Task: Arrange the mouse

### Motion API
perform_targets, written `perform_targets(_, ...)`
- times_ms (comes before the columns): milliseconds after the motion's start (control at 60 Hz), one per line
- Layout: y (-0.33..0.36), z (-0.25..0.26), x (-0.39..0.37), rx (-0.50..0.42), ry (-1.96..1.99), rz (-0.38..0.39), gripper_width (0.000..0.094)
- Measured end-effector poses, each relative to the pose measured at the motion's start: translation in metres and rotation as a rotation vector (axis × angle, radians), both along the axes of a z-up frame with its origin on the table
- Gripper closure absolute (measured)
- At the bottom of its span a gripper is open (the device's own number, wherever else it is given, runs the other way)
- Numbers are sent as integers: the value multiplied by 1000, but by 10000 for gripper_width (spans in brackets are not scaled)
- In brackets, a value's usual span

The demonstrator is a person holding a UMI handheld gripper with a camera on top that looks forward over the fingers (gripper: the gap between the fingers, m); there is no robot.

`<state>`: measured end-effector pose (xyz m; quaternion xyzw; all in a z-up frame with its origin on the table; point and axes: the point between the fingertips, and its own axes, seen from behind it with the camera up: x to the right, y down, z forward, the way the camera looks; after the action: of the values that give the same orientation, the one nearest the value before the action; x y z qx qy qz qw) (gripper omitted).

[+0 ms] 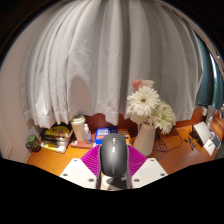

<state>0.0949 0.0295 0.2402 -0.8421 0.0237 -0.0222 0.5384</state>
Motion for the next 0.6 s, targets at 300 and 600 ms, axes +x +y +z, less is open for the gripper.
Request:
perform_targets(300,26,-140,94,-206,-6,-42,592)
perform_targets(600,26,-249,106,-333,31,-16,566)
